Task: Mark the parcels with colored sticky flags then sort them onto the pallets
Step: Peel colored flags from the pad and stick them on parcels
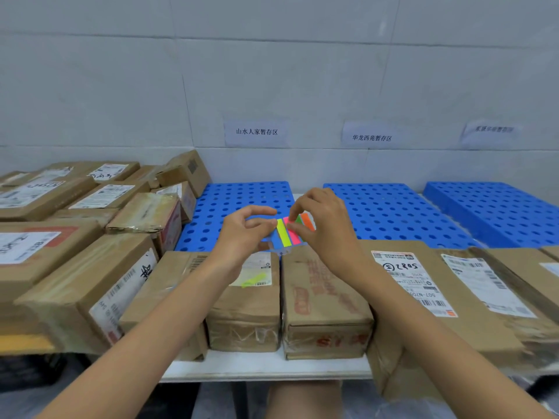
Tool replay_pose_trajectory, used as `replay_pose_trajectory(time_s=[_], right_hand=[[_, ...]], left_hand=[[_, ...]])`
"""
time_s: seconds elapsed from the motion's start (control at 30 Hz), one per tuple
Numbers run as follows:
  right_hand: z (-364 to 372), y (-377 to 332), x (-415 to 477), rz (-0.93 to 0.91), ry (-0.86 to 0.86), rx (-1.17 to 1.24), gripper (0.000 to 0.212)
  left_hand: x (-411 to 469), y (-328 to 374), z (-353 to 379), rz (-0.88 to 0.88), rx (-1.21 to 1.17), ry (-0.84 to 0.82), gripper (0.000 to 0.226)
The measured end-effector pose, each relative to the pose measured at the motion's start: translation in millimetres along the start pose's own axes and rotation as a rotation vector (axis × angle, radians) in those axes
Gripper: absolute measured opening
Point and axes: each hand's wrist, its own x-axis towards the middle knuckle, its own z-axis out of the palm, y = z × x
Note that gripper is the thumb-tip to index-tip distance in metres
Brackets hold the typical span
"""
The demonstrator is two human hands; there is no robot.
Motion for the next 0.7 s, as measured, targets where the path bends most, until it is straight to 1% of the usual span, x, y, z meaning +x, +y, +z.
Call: replay_pose_trajectory(time_s=[0.1,0.2,0.3,0.43,0.57,0.7], right_hand=[[-4,-1,4,0.029,-0.032,0.033,0.009],[-4,-1,1,-0.018,-0.018,0.005,0.005],[-5,0,-3,-0.031,-0.004,0.032,0.008],[-7,0,-7,-0.023,-0.018,0.144,0.007],[-6,1,-11,-0.003,-0.04,0.167,0.01],[-8,3,-15,0.002,-0.046,0.171,0.005]], left_hand=[[-1,4,0,-0.05,-0.021,-0.054,0.02],[2,7,2,-0.157,-0.051,-0.132,0.023],[6,6,4,-0.235,-0.117,-0.198,0.024],[5,4,7,-0.254,-0.181,-0.291,0.022],[5,1,7,-0.257,-0.178,-0.276,0.026],[8,1,7,-0.273,-0.141,-0.285,0.02]])
